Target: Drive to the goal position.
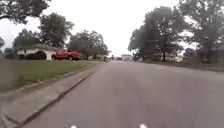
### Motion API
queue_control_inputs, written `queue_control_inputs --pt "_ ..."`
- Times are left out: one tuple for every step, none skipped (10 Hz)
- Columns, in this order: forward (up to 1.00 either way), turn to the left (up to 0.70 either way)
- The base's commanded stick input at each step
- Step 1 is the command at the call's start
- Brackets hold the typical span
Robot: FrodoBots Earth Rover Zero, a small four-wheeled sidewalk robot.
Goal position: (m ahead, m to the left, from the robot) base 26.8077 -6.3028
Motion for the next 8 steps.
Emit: queue_control_inputs --pt "1.0 0.0" --pt "1.0 0.0" --pt "1.0 0.0" --pt "1.0 0.0" --pt "1.0 0.04" --pt "1.0 0.19" --pt "1.0 0.34" --pt "1.0 0.4"
